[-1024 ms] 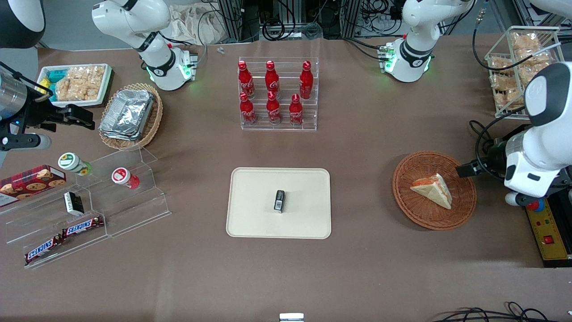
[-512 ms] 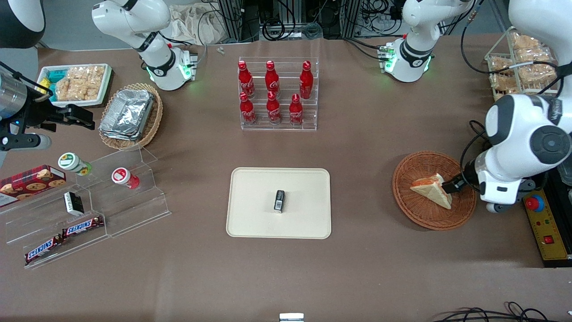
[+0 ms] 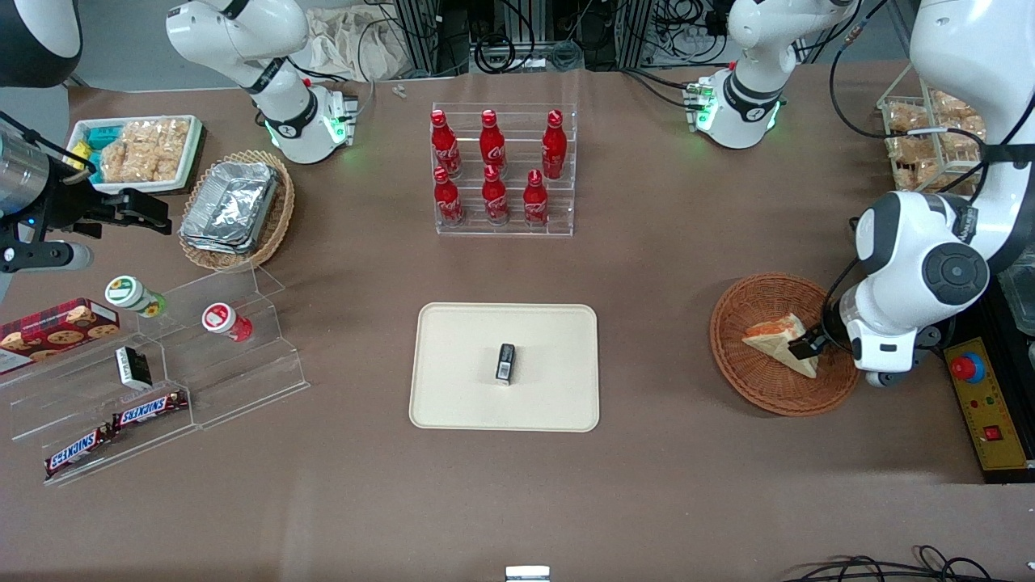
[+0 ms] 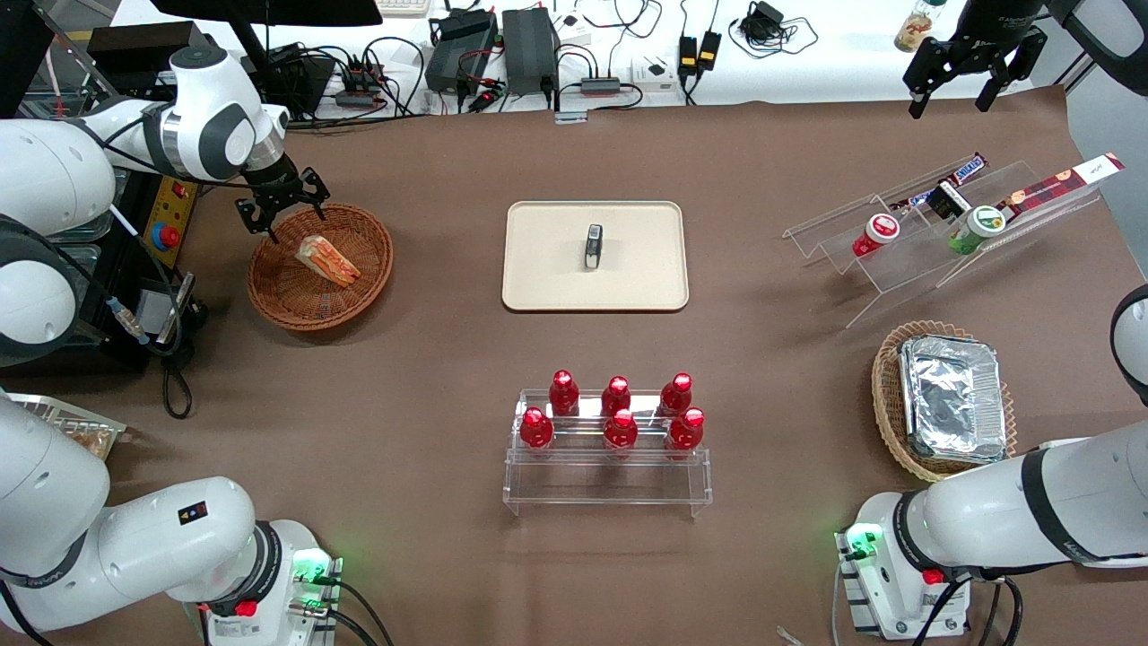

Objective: Place sandwich from basket to tray
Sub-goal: 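Move the left gripper over the wrapped sandwich in the wicker basket, then lower the left gripper and close it on the sandwich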

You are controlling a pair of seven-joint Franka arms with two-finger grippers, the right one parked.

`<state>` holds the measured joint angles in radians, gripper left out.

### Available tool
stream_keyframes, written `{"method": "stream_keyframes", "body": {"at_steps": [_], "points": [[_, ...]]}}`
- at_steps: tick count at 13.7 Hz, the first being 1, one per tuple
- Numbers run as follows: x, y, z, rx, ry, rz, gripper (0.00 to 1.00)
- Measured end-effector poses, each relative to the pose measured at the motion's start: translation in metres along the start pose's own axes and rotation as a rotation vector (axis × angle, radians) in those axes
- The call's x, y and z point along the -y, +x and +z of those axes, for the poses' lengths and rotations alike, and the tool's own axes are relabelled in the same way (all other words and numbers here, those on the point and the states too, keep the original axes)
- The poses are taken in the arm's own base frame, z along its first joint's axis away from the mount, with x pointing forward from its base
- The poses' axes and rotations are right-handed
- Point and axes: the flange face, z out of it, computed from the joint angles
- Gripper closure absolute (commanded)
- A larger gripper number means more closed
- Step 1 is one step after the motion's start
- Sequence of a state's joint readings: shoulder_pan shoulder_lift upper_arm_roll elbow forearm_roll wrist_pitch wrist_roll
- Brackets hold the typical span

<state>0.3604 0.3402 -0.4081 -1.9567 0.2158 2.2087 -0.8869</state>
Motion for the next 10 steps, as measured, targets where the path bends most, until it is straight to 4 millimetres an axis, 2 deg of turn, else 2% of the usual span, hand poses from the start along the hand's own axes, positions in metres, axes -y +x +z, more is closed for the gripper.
{"method": "stream_keyframes", "body": {"at_steps": [5,10], "points": [[-0.003,0.0,0.03,0.024,0.007,-0.028,0.0],[0.007,-0.004,0.064,0.018,0.006,-0.04,0.01]]}}
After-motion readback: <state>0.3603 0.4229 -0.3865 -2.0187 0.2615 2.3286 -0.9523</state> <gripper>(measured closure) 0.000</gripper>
